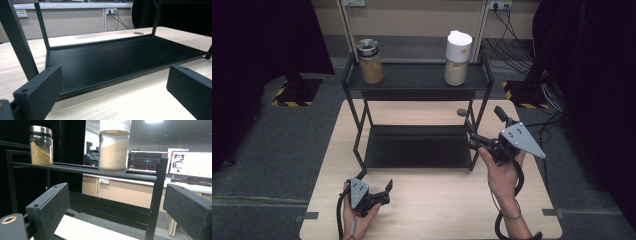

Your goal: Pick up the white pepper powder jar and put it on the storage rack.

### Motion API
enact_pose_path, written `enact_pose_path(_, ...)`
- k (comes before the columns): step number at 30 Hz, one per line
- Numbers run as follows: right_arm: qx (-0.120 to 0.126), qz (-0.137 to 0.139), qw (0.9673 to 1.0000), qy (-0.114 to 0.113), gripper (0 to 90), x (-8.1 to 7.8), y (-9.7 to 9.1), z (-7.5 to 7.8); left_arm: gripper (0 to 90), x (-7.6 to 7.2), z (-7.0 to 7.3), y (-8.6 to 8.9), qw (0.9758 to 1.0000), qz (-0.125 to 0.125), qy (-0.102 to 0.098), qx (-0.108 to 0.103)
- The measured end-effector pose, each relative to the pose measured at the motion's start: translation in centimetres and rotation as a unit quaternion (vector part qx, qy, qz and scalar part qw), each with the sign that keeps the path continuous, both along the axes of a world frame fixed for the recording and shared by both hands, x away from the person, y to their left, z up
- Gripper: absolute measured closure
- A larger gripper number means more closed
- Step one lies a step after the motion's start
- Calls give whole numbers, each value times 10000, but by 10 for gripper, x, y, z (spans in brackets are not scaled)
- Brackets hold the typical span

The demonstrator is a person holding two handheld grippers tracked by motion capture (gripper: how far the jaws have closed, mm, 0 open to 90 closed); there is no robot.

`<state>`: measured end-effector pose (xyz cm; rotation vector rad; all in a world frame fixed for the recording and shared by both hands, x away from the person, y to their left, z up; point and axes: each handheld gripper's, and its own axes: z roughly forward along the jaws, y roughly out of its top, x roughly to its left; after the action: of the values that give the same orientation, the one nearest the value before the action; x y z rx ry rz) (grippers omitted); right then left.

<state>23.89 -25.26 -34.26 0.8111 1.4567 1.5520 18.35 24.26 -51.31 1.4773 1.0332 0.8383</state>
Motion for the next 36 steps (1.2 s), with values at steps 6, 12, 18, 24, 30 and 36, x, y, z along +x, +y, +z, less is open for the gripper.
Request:
enact_pose_path(6,-9,-34,10000,53,70,-2,-3,-7,3,0,0,-1,10000,-3,-2,29)
enact_pose_path(12,-57,-66,9999,149,70,-4,-7,-18,3,0,0,0,10000,3,4,16)
enact_pose_path(18,-64,-68,9997,207,70,-6,-12,-27,3,0,0,-1,10000,7,3,16)
enact_pose_path(24,-64,0,9998,211,70,-8,-17,-30,3,0,0,0,10000,6,-1,13)
enact_pose_path(30,-62,-10,9997,237,70,-12,-20,-36,3,0,0,-1,10000,6,-9,16)
enact_pose_path(36,-52,-24,9994,343,70,-12,-23,-43,3,0,0,-1,10000,9,-2,16)
